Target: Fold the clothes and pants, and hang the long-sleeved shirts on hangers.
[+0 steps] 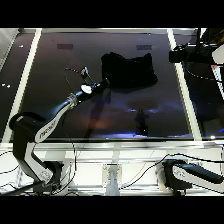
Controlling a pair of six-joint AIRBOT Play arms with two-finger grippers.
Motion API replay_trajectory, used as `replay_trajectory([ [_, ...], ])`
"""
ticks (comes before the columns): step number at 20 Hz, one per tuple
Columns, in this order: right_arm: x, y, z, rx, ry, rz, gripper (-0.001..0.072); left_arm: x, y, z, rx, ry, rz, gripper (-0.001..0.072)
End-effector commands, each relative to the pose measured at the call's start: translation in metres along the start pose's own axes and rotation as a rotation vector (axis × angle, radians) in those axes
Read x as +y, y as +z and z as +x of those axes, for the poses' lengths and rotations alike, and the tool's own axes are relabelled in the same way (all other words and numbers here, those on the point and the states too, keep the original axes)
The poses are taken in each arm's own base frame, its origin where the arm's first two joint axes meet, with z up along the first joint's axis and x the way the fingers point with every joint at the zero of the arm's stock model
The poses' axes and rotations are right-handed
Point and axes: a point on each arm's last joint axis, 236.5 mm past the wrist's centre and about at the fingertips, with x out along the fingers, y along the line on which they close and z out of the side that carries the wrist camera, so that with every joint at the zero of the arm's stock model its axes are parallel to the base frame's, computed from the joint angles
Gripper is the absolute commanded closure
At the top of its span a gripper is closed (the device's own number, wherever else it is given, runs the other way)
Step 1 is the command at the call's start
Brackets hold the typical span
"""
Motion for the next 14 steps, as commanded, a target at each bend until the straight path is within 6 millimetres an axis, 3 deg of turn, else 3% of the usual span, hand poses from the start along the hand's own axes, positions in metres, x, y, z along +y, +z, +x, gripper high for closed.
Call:
replay_trajectory([
  [1, 0.000, -0.001, 0.000, 0.003, 0.001, 0.001, 0.0574, -0.011, 0.013, 0.015, -0.108, 0.000, 0.016, 0.0132],
  [3, 0.000, -0.002, 0.000, 0.009, 0.003, 0.001, 0.0574, -0.014, 0.029, 0.013, -0.183, 0.003, 0.015, 0.0168],
  [4, 0.000, -0.002, 0.000, 0.009, 0.003, 0.000, 0.0575, -0.016, 0.039, 0.011, -0.220, 0.002, 0.004, 0.0297],
  [6, 0.000, -0.002, 0.000, 0.010, 0.001, -0.001, 0.0575, -0.026, 0.049, 0.010, -0.245, -0.014, 0.022, 0.0647],
  [7, -0.001, -0.002, 0.000, 0.011, -0.002, -0.003, 0.0575, -0.031, 0.054, 0.009, -0.254, -0.025, 0.045, 0.0693],
  [11, -0.001, -0.003, 0.000, 0.012, -0.004, -0.004, 0.0577, -0.067, 0.073, -0.008, -0.302, -0.083, 0.204, 0.0694],
  [14, -0.001, -0.003, -0.001, 0.013, -0.002, -0.004, 0.0581, -0.123, 0.110, -0.058, -0.410, -0.162, 0.434, 0.0696],
])
